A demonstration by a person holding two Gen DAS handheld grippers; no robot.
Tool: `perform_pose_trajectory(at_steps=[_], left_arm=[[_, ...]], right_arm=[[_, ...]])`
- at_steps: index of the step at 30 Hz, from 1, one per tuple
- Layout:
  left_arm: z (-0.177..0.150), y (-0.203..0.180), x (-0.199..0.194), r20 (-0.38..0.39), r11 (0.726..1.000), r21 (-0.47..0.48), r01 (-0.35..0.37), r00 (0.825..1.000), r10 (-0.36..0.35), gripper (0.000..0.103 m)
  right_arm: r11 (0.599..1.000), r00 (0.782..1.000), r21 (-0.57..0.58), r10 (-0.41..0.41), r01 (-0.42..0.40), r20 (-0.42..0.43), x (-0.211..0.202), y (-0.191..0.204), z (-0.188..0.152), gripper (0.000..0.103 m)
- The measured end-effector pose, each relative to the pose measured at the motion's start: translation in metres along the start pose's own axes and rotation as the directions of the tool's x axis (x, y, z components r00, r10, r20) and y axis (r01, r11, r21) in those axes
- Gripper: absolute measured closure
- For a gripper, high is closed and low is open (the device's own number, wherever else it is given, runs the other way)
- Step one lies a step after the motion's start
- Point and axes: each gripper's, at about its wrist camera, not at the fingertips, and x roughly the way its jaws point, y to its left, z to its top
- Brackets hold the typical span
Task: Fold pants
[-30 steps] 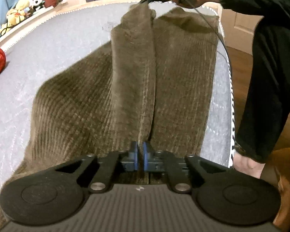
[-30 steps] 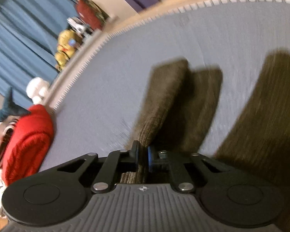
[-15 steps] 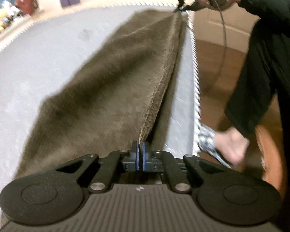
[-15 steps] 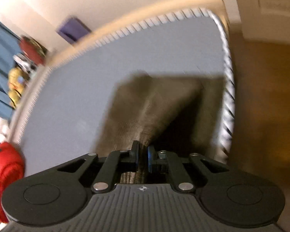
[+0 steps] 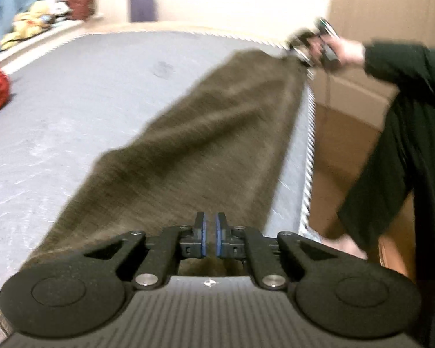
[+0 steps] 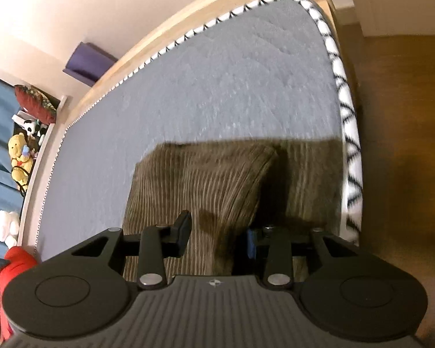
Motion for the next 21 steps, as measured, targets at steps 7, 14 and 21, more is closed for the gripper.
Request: perform_pose_trajectory(at_steps=[7,14,21], left_arm=[[0.015,0.023,0.004,0.048,0.987,-0.108,-0.119,0.991,0.124,0.079],[0.015,0.039,0.029,-0.06,0.965,-0.181,-0.189,0.982,0.181,0.059],[-0.013,0.053,0.059,-0.34,0.95,-0.173,-0.261,0.921,0.191,0.058]], right_arm=[[0.997,0.987,-0.067,0.032,-0.022,0.158,-0.02,-0.003,0.009,0.092],[0.957,0.936,0.09,-0.287,0.274,0.203,-0.027,-0.034,-0.004,0.084],[0.956,0.847,-0.001,-0.261,0.295,0.463,-0.059,0.006,0.007,0.062]])
